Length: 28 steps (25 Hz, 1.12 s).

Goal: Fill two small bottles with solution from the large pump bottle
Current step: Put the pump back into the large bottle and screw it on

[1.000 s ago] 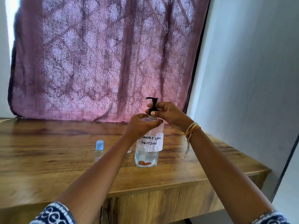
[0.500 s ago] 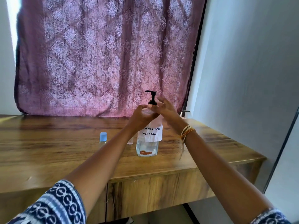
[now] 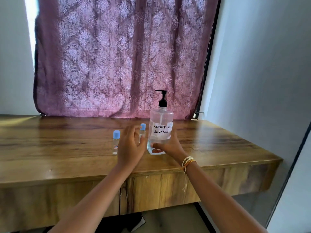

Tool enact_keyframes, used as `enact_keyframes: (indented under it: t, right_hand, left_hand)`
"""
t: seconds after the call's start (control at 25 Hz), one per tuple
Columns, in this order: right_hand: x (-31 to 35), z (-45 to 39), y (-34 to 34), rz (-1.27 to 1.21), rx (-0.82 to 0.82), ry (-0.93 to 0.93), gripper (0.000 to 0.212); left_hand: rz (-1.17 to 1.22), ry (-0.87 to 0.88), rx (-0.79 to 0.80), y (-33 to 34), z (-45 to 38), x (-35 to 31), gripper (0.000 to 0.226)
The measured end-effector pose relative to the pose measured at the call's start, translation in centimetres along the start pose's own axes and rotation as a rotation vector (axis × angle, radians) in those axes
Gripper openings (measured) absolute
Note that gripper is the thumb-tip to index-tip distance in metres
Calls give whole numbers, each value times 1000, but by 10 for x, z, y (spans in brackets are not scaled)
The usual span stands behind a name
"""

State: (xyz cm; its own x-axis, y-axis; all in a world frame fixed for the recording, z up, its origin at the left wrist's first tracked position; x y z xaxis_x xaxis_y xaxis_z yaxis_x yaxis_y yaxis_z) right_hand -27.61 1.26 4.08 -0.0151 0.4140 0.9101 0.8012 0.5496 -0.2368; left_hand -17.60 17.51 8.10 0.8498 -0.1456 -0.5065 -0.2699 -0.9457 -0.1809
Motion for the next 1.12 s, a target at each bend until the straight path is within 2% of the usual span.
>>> enact_keyframes:
  t: [0.08, 0.24, 0.28, 0.36, 0.44, 0.56, 0.76, 0.96, 1.12]
  right_hand:
    - [-15, -1, -2, 91, -75, 38, 86]
    - [-30, -9, -5, 256, -133, 97, 88]
    - [-31, -12, -6, 271, -145, 104, 88]
    - [-32, -16, -7, 288, -161, 107, 88]
    - [-32, -20, -7, 299, -172, 108, 88]
    - [-33, -29, -5, 304, -179, 99, 87]
    - [-36, -50, -6, 310, -168, 69, 90]
    - [-47, -66, -8, 324, -164, 45, 91]
    - [-60, -75, -5, 385, -133, 64, 84]
  left_hand:
    - [-130, -10, -14, -13, 8, 4, 17]
    - [-286, -109, -127, -44, 18, 26, 30]
    - [-321, -172, -110, -46, 20, 36, 37]
    - [-364, -410, 16, -40, 26, 67, 56]
    - [-404, -583, 112, -34, 32, 92, 55]
    - [-482, -566, 222, -23, 23, 107, 32]
    - [-424, -568, 363, 17, -1, 123, 24]
    - [-340, -549, 426, 54, -25, 141, 12]
    - [-355, -530, 458, 69, -30, 160, 26]
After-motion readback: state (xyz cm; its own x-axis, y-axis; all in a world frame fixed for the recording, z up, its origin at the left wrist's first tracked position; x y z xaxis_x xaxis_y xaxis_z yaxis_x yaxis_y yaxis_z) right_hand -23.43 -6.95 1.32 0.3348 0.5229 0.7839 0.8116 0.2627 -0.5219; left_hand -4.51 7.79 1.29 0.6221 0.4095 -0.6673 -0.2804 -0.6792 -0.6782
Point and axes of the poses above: each hand's wrist, its own z-axis away from the middle knuckle, its own y-axis out of the palm, x = y × z, the point moved 10 cm from there along -z, towards the middle knuckle
